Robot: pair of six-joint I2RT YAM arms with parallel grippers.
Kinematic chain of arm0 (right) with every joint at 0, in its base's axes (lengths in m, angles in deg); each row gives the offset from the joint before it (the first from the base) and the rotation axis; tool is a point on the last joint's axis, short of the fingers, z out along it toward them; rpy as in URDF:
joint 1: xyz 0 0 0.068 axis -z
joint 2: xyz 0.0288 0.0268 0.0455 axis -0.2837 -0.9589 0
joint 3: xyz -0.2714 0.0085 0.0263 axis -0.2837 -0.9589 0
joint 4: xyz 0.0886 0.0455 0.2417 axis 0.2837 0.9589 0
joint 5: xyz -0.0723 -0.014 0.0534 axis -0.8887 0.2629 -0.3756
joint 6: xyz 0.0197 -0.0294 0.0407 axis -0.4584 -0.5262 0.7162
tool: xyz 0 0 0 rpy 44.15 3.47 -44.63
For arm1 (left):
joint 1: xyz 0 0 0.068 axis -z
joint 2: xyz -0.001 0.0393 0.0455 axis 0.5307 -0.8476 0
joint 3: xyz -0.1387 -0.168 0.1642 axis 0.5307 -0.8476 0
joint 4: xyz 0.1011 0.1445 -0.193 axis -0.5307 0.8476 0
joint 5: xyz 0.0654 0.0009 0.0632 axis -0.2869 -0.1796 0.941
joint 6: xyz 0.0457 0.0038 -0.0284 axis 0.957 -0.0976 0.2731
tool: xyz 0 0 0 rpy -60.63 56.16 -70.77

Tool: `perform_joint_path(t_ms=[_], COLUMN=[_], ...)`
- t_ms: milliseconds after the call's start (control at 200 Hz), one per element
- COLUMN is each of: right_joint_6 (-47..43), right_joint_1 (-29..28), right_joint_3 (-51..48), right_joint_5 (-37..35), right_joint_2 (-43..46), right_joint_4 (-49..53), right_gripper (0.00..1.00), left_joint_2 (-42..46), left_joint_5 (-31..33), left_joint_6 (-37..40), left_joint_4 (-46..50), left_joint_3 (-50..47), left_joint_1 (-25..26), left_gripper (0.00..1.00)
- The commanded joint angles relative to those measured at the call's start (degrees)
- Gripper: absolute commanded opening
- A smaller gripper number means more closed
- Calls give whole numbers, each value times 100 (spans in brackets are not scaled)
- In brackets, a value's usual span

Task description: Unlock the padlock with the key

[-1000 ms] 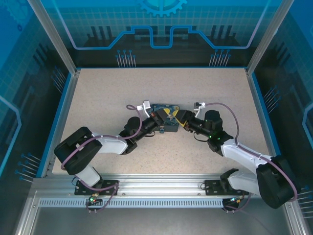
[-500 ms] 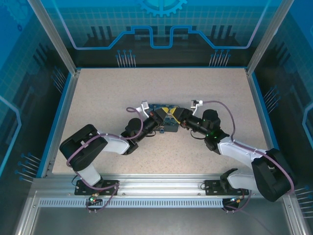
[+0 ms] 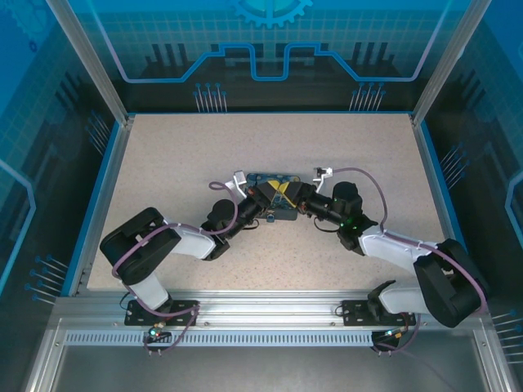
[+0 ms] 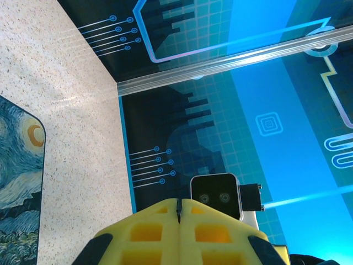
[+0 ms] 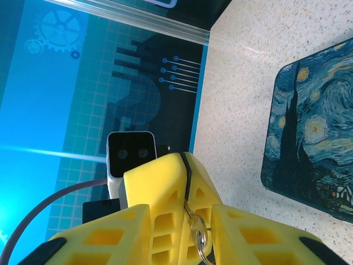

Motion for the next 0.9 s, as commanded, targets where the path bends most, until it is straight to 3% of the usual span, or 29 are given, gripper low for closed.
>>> perform_joint_path(t_ms=[0, 895], right_joint_6=[9, 85], right_joint_1=[-96, -121], right_joint_3=[7, -112], right_joint_5=[-39, 18], right_joint_2=[-10, -120], right_joint_4=[-259, -377], right_gripper=[33, 23], left_joint_2=[65, 39], left_joint_5=[166, 218], left_joint_6=[-39, -33], left_joint_4=[-375, -372], left_joint_3=[-53, 17], left_joint_1=[-1, -3], left_gripper=[0, 0])
